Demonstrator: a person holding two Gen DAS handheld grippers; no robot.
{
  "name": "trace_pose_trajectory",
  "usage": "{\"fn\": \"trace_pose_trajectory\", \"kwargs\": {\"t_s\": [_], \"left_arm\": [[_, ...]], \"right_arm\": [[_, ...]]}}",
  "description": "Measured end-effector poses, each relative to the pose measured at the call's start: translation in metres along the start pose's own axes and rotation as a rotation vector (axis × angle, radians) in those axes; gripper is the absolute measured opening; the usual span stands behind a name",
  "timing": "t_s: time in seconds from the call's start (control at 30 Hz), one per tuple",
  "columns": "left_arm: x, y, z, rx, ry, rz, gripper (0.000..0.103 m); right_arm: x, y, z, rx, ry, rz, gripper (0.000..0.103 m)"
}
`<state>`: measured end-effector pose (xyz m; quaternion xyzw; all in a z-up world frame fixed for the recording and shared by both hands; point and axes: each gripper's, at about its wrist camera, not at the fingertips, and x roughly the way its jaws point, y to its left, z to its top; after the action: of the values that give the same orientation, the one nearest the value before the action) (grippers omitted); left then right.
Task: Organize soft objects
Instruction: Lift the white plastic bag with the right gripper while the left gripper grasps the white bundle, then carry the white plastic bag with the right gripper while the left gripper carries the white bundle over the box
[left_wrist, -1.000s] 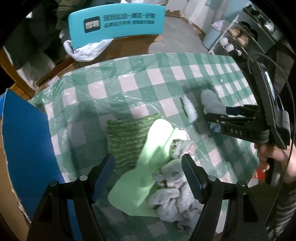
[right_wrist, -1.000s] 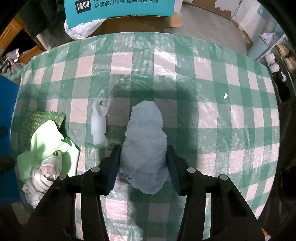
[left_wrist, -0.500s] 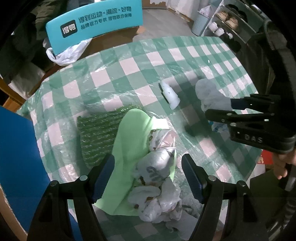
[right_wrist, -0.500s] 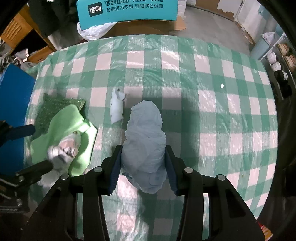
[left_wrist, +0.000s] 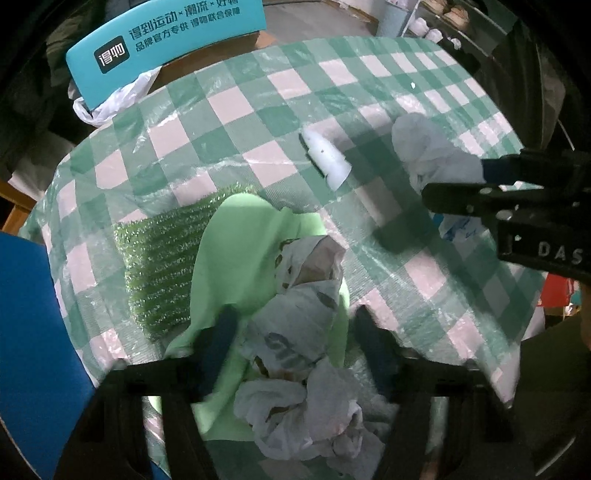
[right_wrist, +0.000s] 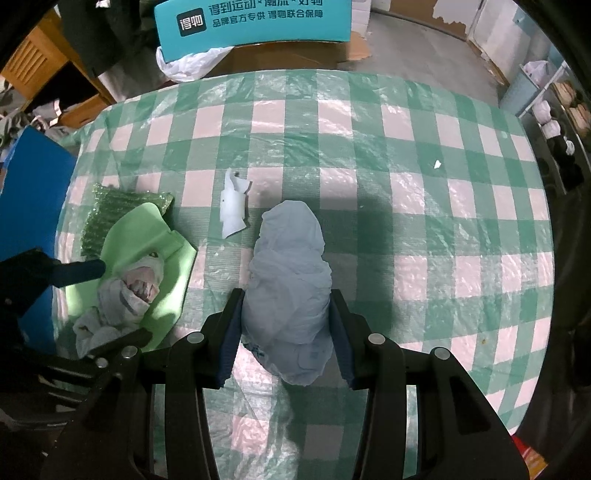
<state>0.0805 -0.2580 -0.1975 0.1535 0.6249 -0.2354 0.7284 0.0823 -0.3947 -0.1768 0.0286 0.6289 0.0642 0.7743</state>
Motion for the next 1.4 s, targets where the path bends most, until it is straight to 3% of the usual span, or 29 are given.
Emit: {"fn": "trace_pose_trajectory", "kwargs": {"t_s": [0.03, 0.17, 0.67, 1.4], "left_arm": [[0.002, 0.0, 0.0, 0.0, 0.006, 0.001, 0.045], [-0.006, 0.003, 0.0, -0.01, -0.028, -0.021, 0.043], [-0.048, 0.025, 0.008, -0.066, -0.128, -0.021, 0.043], [-0.102, 0.057, -0.018, -0.112, -0.211, 0.009, 0.042]], "right_arm": [[0.001, 0.0, 0.0, 0.001, 0.003, 0.002, 0.044], [0.002, 0.0, 0.0, -0.001, 0.009, 0.004, 0.044], [-0.014, 0.015, -0.001, -0.035, -0.02, 0.031, 0.044], [-0.058, 0.06, 0.0, -0.128, -0.093, 0.049, 0.044]]}}
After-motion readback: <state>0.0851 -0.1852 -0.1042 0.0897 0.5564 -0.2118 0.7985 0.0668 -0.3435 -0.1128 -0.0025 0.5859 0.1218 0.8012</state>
